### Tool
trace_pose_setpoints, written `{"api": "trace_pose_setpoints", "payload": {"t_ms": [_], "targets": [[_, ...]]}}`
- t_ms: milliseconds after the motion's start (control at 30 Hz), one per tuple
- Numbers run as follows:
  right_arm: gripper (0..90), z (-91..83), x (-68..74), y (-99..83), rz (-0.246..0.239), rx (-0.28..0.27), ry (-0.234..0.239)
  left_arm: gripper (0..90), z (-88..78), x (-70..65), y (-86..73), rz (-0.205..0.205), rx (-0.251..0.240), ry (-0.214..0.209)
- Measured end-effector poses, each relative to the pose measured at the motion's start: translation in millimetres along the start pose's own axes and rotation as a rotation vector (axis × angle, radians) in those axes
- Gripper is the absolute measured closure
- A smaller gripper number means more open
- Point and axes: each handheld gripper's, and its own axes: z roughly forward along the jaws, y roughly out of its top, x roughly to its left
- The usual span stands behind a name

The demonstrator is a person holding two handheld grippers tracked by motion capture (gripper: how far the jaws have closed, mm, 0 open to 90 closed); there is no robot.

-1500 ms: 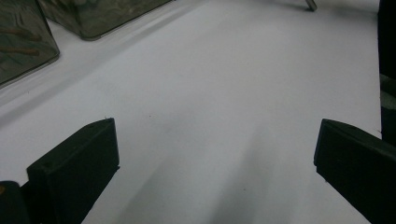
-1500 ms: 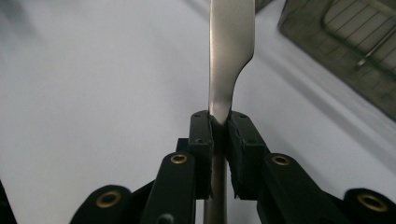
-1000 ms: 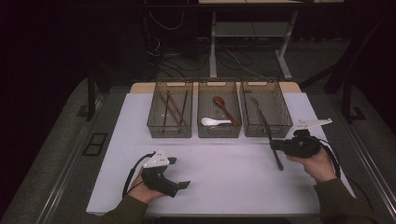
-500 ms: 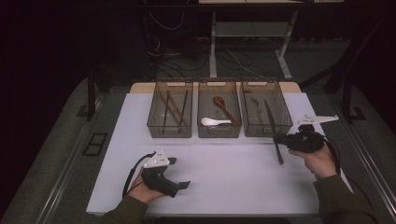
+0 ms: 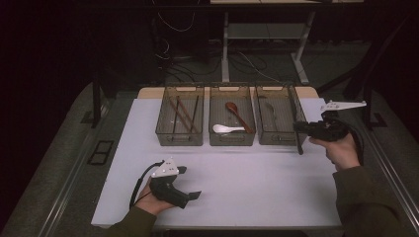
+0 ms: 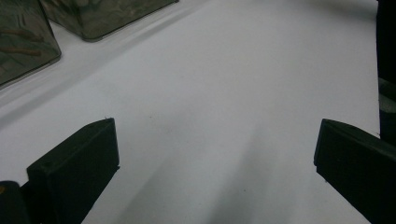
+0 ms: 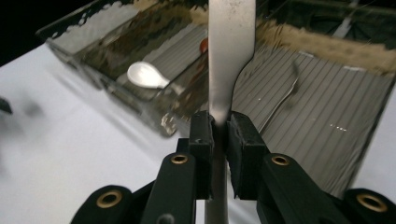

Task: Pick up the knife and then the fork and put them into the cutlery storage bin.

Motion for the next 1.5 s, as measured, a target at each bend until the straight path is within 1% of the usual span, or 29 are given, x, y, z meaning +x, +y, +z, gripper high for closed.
{"api": "trace_pose_setpoints", "payload": {"t_ms": [167,267,333,400,467,567,633,700,800,900,967,1067,1167,1200,1300,1367,1500], "targets": [[80.5,-1.9,-7.3,25.4,-0.004,-0.012,-0.031,0.0,0.4,0.2,-0.1,0.000,0.000,-0.001],[80.5,-1.1,-12.6,40.2,-0.017,-0.021,-0.050,0.0,0.5,-0.2,-0.1,-0.004,-0.003,-0.003],[80.5,0.6,-16.6,50.1,-0.011,-0.024,-0.064,0.0,0.2,0.1,0.0,-0.003,-0.003,-0.001],[80.4,3.9,-21.0,58.2,-0.016,-0.028,-0.079,0.0,0.1,0.3,-0.1,-0.003,-0.003,-0.001],[80.4,9.1,-26.2,64.1,-0.010,-0.030,-0.093,0.0,0.2,0.2,-0.2,-0.003,-0.003,-0.003],[80.4,20.6,-35.6,69.5,0.001,-0.026,-0.110,0.0,0.2,0.5,-0.2,0.002,-0.002,-0.002],[80.4,29.2,-41.9,70.1,0.010,-0.013,-0.125,0.0,0.1,0.3,-0.3,-0.004,-0.003,-0.002],[80.4,37.4,-48.1,68.4,0.028,0.003,-0.126,0.0,-0.2,0.5,-0.4,-0.003,-0.004,-0.002],[80.4,51.6,-56.6,62.5,0.058,0.055,-0.137,0.0,-0.5,0.6,-0.8,-0.003,-0.005,-0.002],[80.3,63.2,-62.7,55.8,0.073,0.107,-0.154,0.0,-0.5,0.7,-0.9,-0.003,-0.003,-0.002],[80.3,68.7,-65.3,52.3,0.083,0.133,-0.152,0.0,-0.4,0.7,-0.9,-0.003,-0.003,-0.002],[80.3,76.9,-65.0,48.4,0.095,0.187,-0.142,0.0,-0.4,0.7,-1.0,-0.003,-0.002,-0.002],[80.2,84.0,-64.1,44.8,0.096,0.243,-0.136,0.0,-0.3,0.5,-1.0,-0.003,-0.001,-0.002],[80.2,85.3,-63.3,44.1,0.105,0.259,-0.131,0.0,-0.3,0.4,-1.0,-0.002,0.000,-0.002],[80.1,89.8,-62.9,42.0,0.082,0.280,-0.122,0.0,0.0,0.2,-1.0,-0.002,0.000,-0.002],[80.1,92.2,-61.6,41.5,0.070,0.299,-0.126,0.0,0.2,0.1,-1.0,-0.002,0.001,-0.003],[79.6,96.7,-59.1,40.3,0.077,0.322,-0.138,0.0,0.5,0.1,-1.1,-0.003,0.002,-0.003]]}}
